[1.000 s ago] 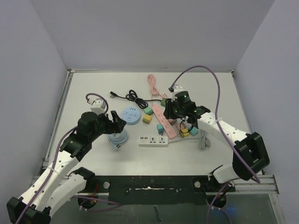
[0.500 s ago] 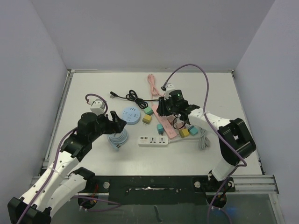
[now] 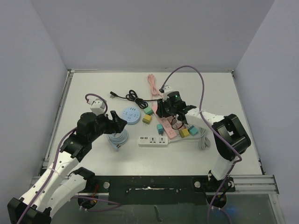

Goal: Insert the plug

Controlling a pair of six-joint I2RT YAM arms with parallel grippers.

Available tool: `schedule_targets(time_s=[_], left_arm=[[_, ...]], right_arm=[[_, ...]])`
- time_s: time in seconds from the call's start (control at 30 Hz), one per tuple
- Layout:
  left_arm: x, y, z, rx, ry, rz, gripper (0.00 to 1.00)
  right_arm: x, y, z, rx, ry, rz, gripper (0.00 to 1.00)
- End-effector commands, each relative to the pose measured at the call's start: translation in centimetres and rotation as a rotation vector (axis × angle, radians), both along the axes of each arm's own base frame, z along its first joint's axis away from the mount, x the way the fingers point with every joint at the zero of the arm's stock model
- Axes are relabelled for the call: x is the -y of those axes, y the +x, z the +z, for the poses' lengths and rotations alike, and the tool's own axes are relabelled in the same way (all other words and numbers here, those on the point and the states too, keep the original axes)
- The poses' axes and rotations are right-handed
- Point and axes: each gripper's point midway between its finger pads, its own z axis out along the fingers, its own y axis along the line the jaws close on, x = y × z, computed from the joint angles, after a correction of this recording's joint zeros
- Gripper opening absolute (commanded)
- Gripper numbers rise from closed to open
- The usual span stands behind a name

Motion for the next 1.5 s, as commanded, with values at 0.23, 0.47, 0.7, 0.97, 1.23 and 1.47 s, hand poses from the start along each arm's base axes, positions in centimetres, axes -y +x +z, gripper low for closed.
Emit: schedule_targets(time_s=[0.23, 0.47, 0.7, 0.97, 1.23, 1.47], left_arm=[[0.1, 0.7, 2.1, 0.067, -0.037, 0.009, 0.77], [0.0, 0.5, 1.2, 0.049, -0.03, 0.008, 0.76], [-0.4, 0.5, 1.3, 0.053, -0.023, 0.027, 0.76], [-0.6, 0.4, 1.2, 0.049, -0.018, 0.036, 0.76], [-0.9, 0.5, 1.0, 0.044, -0.009, 0.049, 0.76], [-0.5, 0.6, 0.9, 0.035, -0.016, 0.031, 0.76]], right_arm=[[1.3, 1.6, -0.4, 0.053, -0.1, -0.001, 0.0], [0.9, 0.5, -3.7, -0.031, -0.12, 0.044, 0.0], [2.8, -0.4, -6.1, -0.047, -0.307, -0.047, 0.0], [4.1, -1.8, -7.3, -0.009, -0.354, -0.129, 0.0], [1.6, -1.5, -3.1, -0.027, -0.221, -0.103, 0.23], [-0.3, -0.3, 3.8, -0.001, -0.134, -0.072, 0.58]])
